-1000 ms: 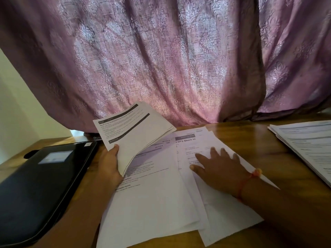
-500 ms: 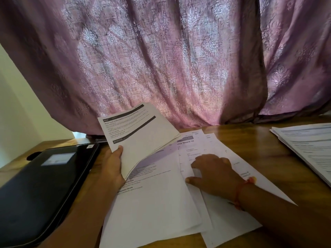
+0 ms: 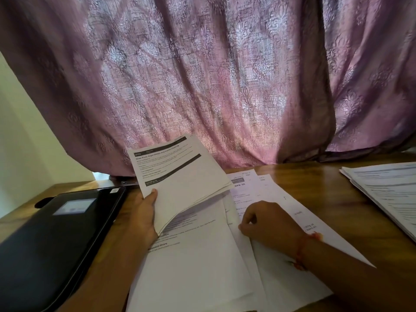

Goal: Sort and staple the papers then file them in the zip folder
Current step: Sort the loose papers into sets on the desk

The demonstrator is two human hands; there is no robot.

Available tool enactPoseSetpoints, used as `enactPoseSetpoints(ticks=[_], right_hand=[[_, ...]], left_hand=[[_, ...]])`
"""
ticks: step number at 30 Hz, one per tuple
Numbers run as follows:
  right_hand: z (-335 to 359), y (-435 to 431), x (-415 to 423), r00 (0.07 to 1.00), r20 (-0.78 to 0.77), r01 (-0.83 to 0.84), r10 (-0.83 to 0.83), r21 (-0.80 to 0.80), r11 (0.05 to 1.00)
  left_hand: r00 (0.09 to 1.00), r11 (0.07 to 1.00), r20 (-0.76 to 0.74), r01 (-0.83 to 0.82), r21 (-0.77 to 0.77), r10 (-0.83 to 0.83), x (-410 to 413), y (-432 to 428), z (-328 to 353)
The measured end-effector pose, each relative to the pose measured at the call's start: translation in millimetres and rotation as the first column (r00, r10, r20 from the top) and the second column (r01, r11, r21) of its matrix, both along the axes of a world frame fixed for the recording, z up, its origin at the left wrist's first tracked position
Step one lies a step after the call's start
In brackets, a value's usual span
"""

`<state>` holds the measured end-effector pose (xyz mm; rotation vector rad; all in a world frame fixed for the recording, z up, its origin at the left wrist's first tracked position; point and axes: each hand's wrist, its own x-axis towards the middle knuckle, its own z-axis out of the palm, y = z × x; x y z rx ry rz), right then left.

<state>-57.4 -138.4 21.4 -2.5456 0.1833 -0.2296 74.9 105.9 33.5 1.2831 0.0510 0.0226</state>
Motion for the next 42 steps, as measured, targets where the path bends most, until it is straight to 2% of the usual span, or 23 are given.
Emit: enactPoseSetpoints(ticks=[5,9,11,13,16,20,23,26,29,34,39,42], right_hand=[[11.6,-14.3,-3.3,0.972,0.177,0.137,-0.155,0.109,0.985],[13.5,-35.3,3.1,0.877,0.375,0.222,-0.3,0.237,0.946],[14.5,-47.3,5.7,0.784,0.543,0.237,-0.302,0.187,0.953],[20.7,-55.3,5.2,0.723,0.628,0.273,-0.289,0.124,0.954],[29.4,-60.8,1.8,0.728,0.611,0.287,-0.312,0.142,0.947],[34.2,-56.5,-3.1,0.654,0.711,0.27,-0.256,0.096,0.958],[32.3,-61.4,0.0,0.719,0.64,0.238,-0.269,0.137,0.962],[31.7,-65.8,1.3,0.818,0.472,0.291,-0.329,0.152,0.944],[27.8,-73.2,3.3,0.842,0.392,0.334,-0.369,0.158,0.929],[30.0,-75.3,3.0,0.741,0.494,0.283,-0.455,0.385,0.879],[44.3,-67.7,-7.2,0.594,0.67,0.19,-0.444,0.419,0.888],[52.5,-65.1,-9.4,0.563,0.698,0.122,-0.442,0.459,0.88]], left_hand=[[1.0,1.0,-0.006,0.009,-0.001,-0.009,-1.7,-0.2,1.0],[1.0,1.0,-0.007,0.007,0.0,-0.007,-0.8,1.0,0.9],[1.0,1.0,-0.007,0.006,-0.003,-0.006,-1.0,1.7,0.6],[1.0,1.0,-0.006,0.018,-0.018,-0.018,-0.6,2.0,0.5],[0.999,0.999,0.004,0.04,-0.018,-0.04,-2.6,0.0,4.3],[0.997,0.997,0.029,0.075,-0.021,-0.074,-3.1,-3.0,10.5],[0.994,0.994,0.041,0.1,-0.045,-0.098,-4.1,-4.7,13.4],[0.992,0.992,0.052,0.115,-0.044,-0.112,-4.5,-5.3,13.7],[0.991,0.993,0.068,0.116,-0.029,-0.114,-5.0,-6.2,12.8],[0.988,0.99,0.093,0.126,-0.056,-0.12,-8.4,-7.7,14.0],[0.987,0.989,0.102,0.128,-0.072,-0.12,-15.1,-10.0,17.1],[0.983,0.987,0.13,0.143,-0.079,-0.132,-19.2,-12.3,20.8]])
